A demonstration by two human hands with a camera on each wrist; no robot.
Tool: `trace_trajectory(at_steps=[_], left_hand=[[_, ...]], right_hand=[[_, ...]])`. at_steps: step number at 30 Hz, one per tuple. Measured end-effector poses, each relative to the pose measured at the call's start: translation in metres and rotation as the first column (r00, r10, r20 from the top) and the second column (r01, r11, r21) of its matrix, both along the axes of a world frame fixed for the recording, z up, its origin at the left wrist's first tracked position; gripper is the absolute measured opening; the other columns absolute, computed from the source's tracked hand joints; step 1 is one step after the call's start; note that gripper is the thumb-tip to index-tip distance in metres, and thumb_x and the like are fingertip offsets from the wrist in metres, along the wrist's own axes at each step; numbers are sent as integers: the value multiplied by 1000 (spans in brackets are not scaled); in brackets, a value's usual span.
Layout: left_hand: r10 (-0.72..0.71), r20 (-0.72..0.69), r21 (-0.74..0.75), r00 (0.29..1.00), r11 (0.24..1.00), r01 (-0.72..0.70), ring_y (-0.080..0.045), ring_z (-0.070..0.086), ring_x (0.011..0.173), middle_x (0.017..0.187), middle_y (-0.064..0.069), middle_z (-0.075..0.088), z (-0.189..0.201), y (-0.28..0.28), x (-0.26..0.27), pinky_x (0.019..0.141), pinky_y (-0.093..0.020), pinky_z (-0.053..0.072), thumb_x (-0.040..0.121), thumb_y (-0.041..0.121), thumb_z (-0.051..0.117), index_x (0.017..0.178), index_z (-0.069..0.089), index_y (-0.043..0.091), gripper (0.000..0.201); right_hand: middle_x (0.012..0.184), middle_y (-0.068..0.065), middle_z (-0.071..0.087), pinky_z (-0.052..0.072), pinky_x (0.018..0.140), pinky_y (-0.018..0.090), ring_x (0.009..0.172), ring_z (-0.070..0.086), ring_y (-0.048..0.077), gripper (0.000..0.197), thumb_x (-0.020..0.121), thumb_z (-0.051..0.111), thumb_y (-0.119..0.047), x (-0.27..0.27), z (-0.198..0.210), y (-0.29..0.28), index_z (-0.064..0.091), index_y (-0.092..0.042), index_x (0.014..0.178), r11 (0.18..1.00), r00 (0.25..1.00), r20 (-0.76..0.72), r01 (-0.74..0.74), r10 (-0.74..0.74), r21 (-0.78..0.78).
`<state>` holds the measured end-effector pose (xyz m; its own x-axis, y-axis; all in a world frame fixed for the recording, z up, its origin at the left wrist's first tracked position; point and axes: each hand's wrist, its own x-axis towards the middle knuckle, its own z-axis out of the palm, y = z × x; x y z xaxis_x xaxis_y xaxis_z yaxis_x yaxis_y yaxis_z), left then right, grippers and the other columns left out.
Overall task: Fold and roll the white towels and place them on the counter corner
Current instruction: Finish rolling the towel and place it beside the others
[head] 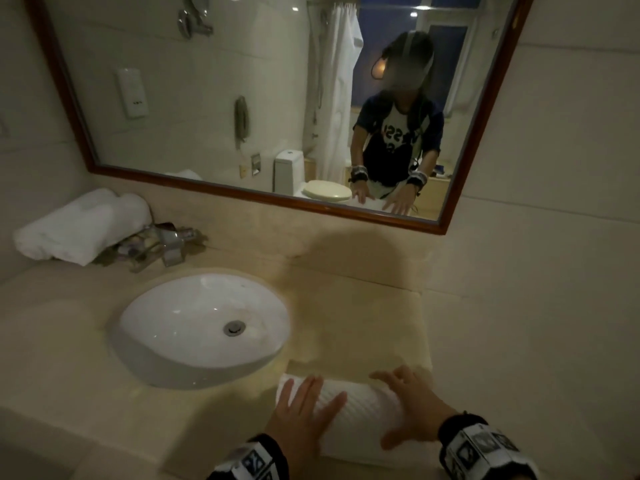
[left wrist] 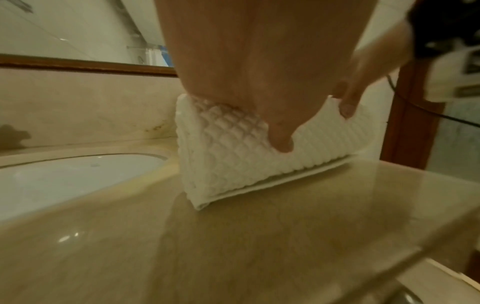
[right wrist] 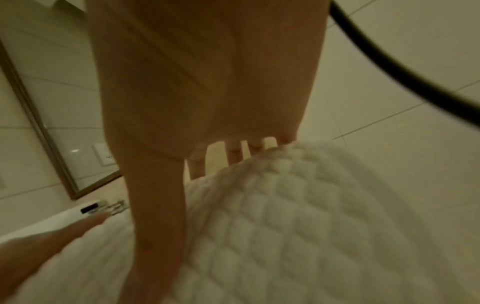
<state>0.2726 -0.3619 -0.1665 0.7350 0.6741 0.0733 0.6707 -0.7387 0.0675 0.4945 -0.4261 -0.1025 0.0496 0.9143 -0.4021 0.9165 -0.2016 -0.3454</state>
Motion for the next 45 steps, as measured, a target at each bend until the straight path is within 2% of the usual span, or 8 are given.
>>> trace_trajectory(at_steps=[3,7,12,18,22,29,34,45], left_hand=[[12,26,7,1000,1000,-12,-18,70,90,93,-1,76,-3,-10,-9,85,-41,43,73,28,47,150,5,24,87],[38,-115,-60,993,997,-45,-21,63,89,97,1,72,26,-2,-18,73,-38,55,25,57,75,145,19,25,136],[-48,-363,-260,931,964,-52,-32,26,133,147,-12,23,51,26,-36,109,-48,24,66,46,77,149,-1,26,115],[-104,-336,-443,936,894,-60,-29,35,133,144,-2,31,49,40,-63,107,-45,35,64,39,77,142,4,43,107],[-69,-426,-340,902,936,-90,-37,30,133,146,-16,24,53,22,-54,113,-51,19,81,34,65,145,16,22,82],[-152,-292,-510,944,860,-19,-36,42,127,139,-20,40,67,49,-71,106,-47,32,94,40,45,140,29,18,54],[-113,-269,-459,957,888,-24,-33,55,114,126,-10,54,99,112,-120,99,-43,44,64,40,82,132,32,26,86],[418,91,-381,904,853,-356,-20,43,126,140,1,43,162,262,-304,100,-28,37,61,49,79,145,20,30,105]], right_hand=[[147,2,20,24,116,40,137,25,25,115,60,85,-35,-14,0,19,8,-42,145,984,988,104,-97,113,-147],[144,2,32,23,113,46,133,32,26,105,65,82,-33,-41,2,29,15,-32,146,961,937,249,-200,245,-191],[140,3,35,27,109,41,127,35,25,96,69,77,-38,-63,-8,22,19,-26,145,963,893,368,-267,258,-29],[140,4,31,25,109,38,126,34,25,103,69,76,-45,-77,-11,18,12,-27,147,949,885,358,-314,299,-16],[143,4,33,28,112,42,133,34,27,109,65,82,-41,-73,14,30,11,-34,148,928,933,183,-256,310,-269],[146,-7,40,28,112,32,137,37,17,45,88,50,-50,-97,6,49,36,-44,131,961,919,291,-233,267,-148],[130,-7,53,42,97,30,121,52,18,83,60,77,-52,-139,57,122,34,-40,130,933,897,283,-284,340,-222],[136,8,47,43,98,35,122,50,26,80,74,77,-30,-313,178,358,34,-21,141,806,706,452,-590,545,-52]])
